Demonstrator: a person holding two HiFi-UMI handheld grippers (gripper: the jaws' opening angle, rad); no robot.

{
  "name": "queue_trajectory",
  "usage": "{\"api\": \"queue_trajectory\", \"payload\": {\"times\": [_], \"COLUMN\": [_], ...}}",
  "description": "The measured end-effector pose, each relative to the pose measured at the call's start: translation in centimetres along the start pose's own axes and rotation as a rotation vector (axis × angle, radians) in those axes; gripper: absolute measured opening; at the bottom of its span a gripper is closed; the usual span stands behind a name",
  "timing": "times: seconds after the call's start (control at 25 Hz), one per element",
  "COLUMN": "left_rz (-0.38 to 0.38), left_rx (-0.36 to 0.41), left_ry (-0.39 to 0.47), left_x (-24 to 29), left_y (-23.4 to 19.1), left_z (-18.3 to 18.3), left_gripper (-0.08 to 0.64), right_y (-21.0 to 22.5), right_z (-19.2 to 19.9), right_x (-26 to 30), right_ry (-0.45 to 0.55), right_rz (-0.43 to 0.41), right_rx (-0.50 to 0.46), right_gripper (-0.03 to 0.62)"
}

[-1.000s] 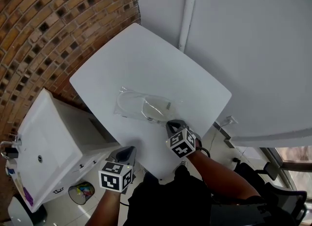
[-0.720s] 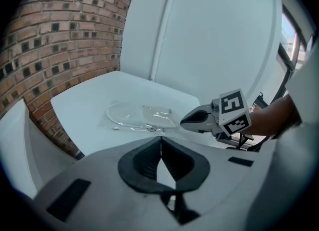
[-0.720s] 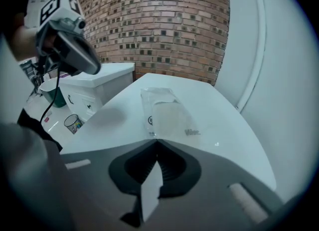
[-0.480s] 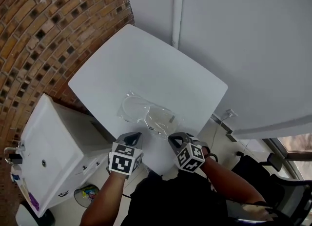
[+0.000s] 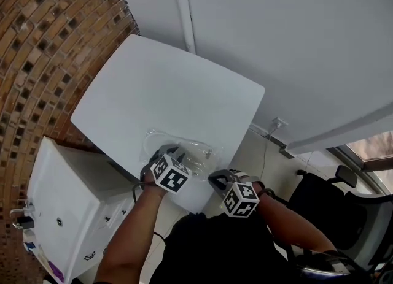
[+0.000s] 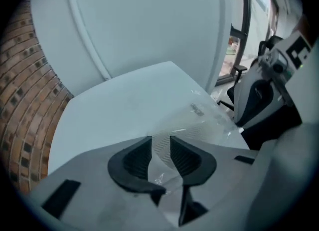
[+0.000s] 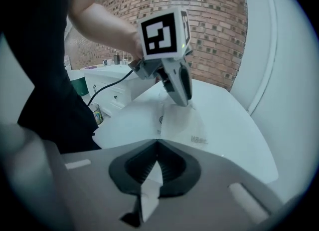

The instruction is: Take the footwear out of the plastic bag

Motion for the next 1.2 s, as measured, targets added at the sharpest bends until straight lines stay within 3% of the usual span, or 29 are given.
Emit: {"api": "queue_trajectory", "payload": {"times": [0.12, 0.24, 0.4, 0.68, 0.84, 1.04, 1.2], "left_rz": [0.025, 0.014, -0.018, -0.032, -0.002, 0.016, 0.03], "left_rx": [0.014, -0.063, -0.101, -0.238, -0.316, -0.312, -0.33], "left_ry": [-0.046, -0.038, -0.086, -0.093, -0.057, -0.057, -0.064], "left_x": [1.5, 1.3, 0.7, 0.1, -0.1, -0.1, 0.2], "left_y": [1.4, 1.5, 1.8, 1.8, 1.4, 1.2, 1.5], "left_z": [0.7, 1.4, 2.6, 4.5, 4.6, 4.5, 4.7], "left_gripper": [0.101, 0.087, 0.081, 0.061, 0.049, 0.049, 0.049], "right_y": [0.8, 1.7, 2.8, 2.9, 2.7, 2.5, 3.2], "right_z": [0.8, 1.4, 2.2, 2.4, 3.7, 5.0, 6.8], "right_x": [-0.8, -1.2, -1.1, -1.1, -1.0, -1.0, -1.8], "right_ry": [0.006, 0.009, 0.023, 0.037, 0.058, 0.085, 0.131], "right_rz": [0.043, 0.08, 0.101, 0.085, 0.038, -0.018, -0.064], "right_rx": [0.047, 0.106, 0.244, 0.31, 0.454, 0.633, 0.823], "right_gripper": [0.002, 0.002, 0.002, 0.003, 0.005, 0.03, 0.088]}}
Point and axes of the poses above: the fingertips, and each gripper's own axes: x forward along the fingers, y to its right, z out of its underside, the point moved 8 cm from there along -x, backward along the fingers, and after that the axes turned 4 degrees about x, right-handed, at the moved point
